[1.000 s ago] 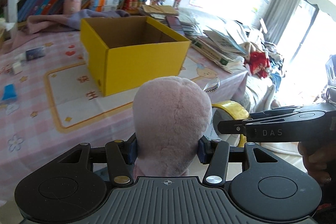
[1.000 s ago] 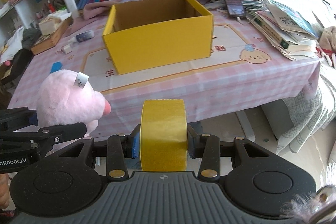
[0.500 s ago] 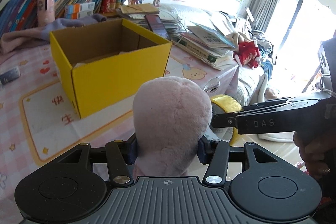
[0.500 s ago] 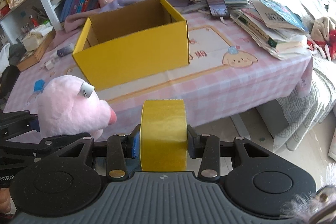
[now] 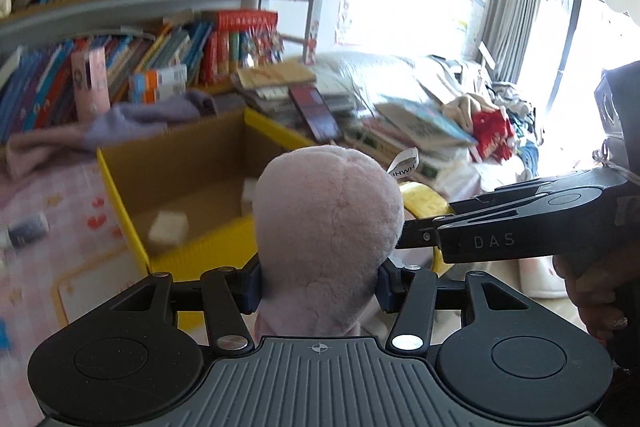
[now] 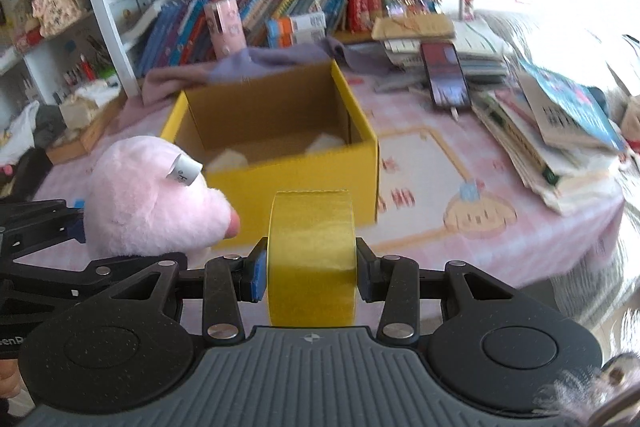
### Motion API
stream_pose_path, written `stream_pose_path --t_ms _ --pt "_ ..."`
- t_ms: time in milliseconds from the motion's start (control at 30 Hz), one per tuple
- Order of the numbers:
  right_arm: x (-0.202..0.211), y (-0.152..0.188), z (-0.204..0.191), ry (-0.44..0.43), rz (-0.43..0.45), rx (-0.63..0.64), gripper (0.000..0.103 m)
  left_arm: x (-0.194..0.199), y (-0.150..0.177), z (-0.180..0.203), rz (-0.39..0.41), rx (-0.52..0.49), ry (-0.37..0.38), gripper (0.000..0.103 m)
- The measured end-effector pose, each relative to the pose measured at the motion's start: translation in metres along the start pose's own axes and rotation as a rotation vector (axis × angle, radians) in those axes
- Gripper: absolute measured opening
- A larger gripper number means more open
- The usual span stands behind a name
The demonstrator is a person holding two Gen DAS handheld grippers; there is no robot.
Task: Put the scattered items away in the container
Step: 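Lower both items into the yellow box and open both tools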
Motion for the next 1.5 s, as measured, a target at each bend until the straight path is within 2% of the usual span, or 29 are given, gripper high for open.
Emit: stream_pose_path --t_ms 267,400,500,733,933,1067,1200,1267,1367,1433,1467,1500 --pt "-0.019 -0.061 0.028 -0.045 0.130 0.071 0.039 -0.020 -0.050 -0.009 0.071 -0.021 -0.095 0.051" --pt "-0.044 -0.084 0.039 -0.096 0.142 0.101 0.039 -0.034 -0.066 -0.020 0.089 -0.001 -0.166 0.052" --pt "-0.066 -0.097 0.043 -0.144 0.139 0.116 0.039 -0.054 -0.071 -0.032 0.058 0.019 -0.225 0.052" --pt "-0.128 -0.119 0.041 -0.219 0.086 0.217 0.039 -0.104 -0.061 -0.050 -0.081 -0.006 -0.334 0.052" --pt "-0.196 -0.133 0.029 -0.280 -0.031 0.318 0.039 -0.137 -0.047 -0.056 -0.215 -0.036 -0.366 0.053" --pt "-0.227 -0.134 0.019 -0.305 -0.104 0.364 0.039 -0.142 -0.045 -0.063 -0.238 0.033 -0.366 0.054" --pt "-0.240 -0.136 0.012 -0.337 -0.137 0.387 0.039 -0.142 -0.042 -0.072 -0.245 0.109 -0.368 0.060" --pt "-0.244 -0.135 0.010 -0.346 -0.150 0.391 0.039 -0.142 -0.041 -0.071 -0.235 0.111 -0.376 0.061" --pt "-0.248 -0.135 0.007 -0.355 -0.163 0.388 0.040 -0.139 -0.041 -0.071 -0.211 0.118 -0.419 0.070" --pt "-0.248 -0.136 0.005 -0.362 -0.154 0.392 0.043 -0.137 -0.042 -0.070 -0.193 0.102 -0.445 0.074" --pt "-0.247 -0.136 0.004 -0.365 -0.145 0.394 0.049 -0.134 -0.042 -0.068 -0.184 0.097 -0.449 0.074" --pt "-0.246 -0.137 0.003 -0.370 -0.135 0.394 0.051 -0.131 -0.044 -0.067 -0.174 0.095 -0.451 0.075"
Point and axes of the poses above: each gripper's, at about its wrist camera, not at the fingertips, and x roughly against the way its jaws point, z to its right, y to its underside, the point moved 4 cm from there along -x, roughly the way its jaws point, and after that the axes turned 13 degrees about x, right-handed, at the moved point
